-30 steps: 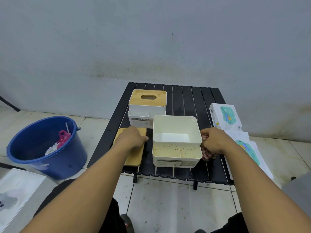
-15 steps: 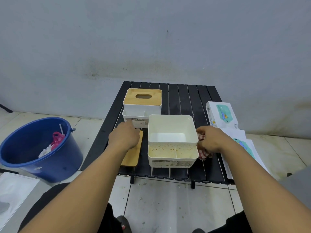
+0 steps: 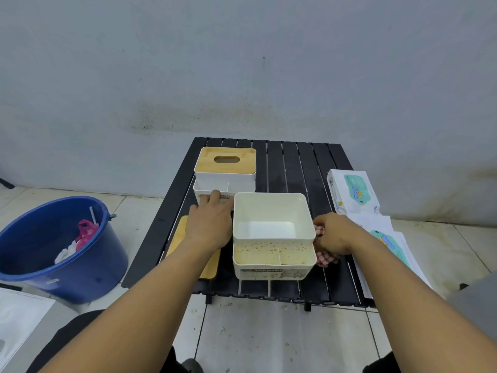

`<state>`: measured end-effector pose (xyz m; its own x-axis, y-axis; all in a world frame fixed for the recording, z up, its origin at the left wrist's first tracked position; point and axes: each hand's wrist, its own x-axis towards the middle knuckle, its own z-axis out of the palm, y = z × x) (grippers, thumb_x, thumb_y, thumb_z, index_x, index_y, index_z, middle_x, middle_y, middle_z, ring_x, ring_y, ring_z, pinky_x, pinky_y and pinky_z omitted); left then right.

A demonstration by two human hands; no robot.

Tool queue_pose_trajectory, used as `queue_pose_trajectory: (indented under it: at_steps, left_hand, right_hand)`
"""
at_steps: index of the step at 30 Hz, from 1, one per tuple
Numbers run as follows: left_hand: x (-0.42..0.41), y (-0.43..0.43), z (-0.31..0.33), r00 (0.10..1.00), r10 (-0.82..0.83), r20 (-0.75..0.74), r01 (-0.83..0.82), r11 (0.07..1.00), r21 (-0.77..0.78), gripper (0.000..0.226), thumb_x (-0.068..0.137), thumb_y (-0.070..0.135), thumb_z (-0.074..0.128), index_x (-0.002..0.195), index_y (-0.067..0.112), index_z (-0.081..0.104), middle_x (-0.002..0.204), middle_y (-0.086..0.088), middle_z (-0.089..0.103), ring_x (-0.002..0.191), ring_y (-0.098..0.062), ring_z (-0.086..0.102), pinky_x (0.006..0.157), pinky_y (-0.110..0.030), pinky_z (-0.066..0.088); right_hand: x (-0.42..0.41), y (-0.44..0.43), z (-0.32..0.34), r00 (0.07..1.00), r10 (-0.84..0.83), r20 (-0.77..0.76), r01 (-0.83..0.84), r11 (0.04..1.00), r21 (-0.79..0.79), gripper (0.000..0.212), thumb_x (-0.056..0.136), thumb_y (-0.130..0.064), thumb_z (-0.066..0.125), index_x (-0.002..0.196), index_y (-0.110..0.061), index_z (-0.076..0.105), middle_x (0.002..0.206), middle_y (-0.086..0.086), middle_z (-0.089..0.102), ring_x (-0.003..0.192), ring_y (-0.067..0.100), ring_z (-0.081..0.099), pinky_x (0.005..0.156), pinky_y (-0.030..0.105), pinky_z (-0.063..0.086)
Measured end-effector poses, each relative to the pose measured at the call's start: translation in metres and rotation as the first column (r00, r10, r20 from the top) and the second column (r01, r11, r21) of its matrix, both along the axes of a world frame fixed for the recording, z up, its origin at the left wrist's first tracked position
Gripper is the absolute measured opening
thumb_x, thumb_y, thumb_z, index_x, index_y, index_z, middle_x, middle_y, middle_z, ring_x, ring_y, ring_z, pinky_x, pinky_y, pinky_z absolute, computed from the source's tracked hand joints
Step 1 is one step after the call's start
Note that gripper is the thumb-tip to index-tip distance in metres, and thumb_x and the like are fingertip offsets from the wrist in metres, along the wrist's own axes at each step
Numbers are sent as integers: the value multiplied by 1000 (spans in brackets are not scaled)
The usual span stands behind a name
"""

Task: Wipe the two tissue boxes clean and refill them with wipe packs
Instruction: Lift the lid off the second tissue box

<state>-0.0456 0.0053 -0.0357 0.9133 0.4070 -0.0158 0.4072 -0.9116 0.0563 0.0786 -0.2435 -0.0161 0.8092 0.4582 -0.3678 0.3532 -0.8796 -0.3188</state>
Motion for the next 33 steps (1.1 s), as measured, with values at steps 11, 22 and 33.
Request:
queue_pose_trajectory:
  at_steps: [11, 22, 33]
  left_hand:
    - [6, -2, 11, 973, 87, 212, -57, 987, -148, 51, 106, 27, 45, 156, 23, 35, 143, -10, 53, 128, -35, 51, 100, -50, 49]
    - [-5, -107, 17, 923, -371, 98, 380, 920, -94, 34, 105, 46, 45, 119, 21, 64, 116, -3, 70, 103, -30, 65, 82, -43, 50]
    - [-8, -79, 19, 833, 48, 551, 461, 491, -739, 13, 102, 18, 62, 108, 26, 70, 108, 13, 74, 105, -6, 67, 91, -25, 50]
  right_hand:
    - [6, -3, -4, 998, 53, -33, -54, 998, -33, 60, 85, -31, 75, 142, -29, 53, 135, 2, 61, 115, 25, 61, 96, 35, 52]
    - [0, 6, -21, 994, 12, 112, -10, 1000, -19, 28, 82, -16, 65, 107, -27, 63, 95, -2, 68, 78, 18, 65, 66, 30, 52]
    - [9, -5, 4, 881, -460, -111, 436, 698, 567, 13, 88, -23, 70, 94, -12, 68, 91, 10, 71, 70, 24, 64, 48, 25, 48]
